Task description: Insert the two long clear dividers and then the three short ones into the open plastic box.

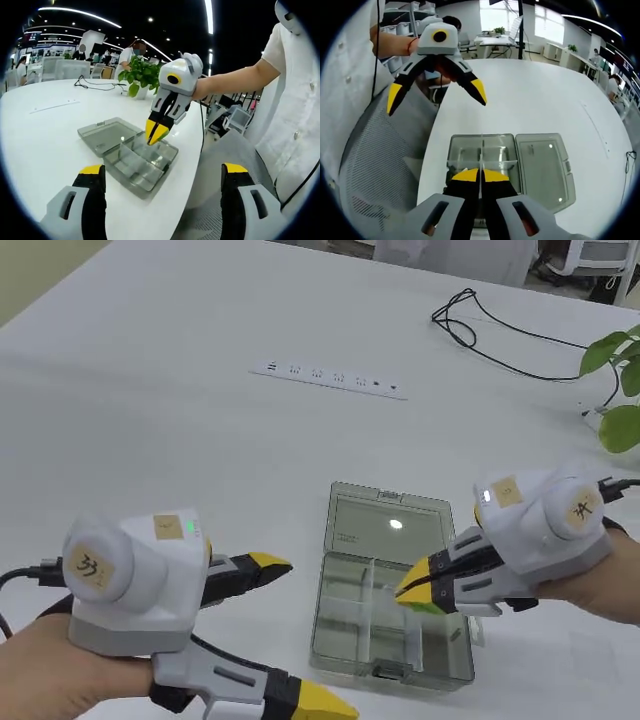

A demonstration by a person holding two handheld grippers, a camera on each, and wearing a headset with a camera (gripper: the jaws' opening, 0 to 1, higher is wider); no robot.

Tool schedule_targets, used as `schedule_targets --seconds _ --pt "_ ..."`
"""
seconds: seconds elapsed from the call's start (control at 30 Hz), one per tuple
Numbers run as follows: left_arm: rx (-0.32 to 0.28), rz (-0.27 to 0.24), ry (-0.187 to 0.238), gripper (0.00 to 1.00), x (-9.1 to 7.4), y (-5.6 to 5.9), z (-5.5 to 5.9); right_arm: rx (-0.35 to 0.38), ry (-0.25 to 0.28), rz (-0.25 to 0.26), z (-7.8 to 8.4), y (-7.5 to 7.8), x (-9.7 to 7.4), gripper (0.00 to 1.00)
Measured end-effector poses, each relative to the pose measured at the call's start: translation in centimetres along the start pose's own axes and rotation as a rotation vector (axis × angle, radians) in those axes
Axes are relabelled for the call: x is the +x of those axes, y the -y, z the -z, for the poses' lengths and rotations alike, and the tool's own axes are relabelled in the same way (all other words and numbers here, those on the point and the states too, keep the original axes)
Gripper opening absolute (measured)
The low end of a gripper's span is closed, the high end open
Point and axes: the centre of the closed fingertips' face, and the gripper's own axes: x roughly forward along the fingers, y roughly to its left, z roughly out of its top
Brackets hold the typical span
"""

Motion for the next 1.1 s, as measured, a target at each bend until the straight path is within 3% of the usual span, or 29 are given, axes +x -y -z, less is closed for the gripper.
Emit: schedule_targets --seconds 0.3,0.67,1.1 --pt "0.0 -0.002 -0.002 0.99 -0.1 -0.2 0.2 0.005 -0.044 -0.005 0.9 -0.1 1.3 0.03" --pt "-0.009 -0.011 0.004 0.99 -0.2 -0.6 0.2 -0.04 -0.126 -0.007 2.1 -0.1 2.8 0.03" --pt "-0.009 -0.012 0.006 0.98 -0.2 -0.7 0.2 -0.049 -0.16 -0.004 2.3 -0.1 2.9 0.02"
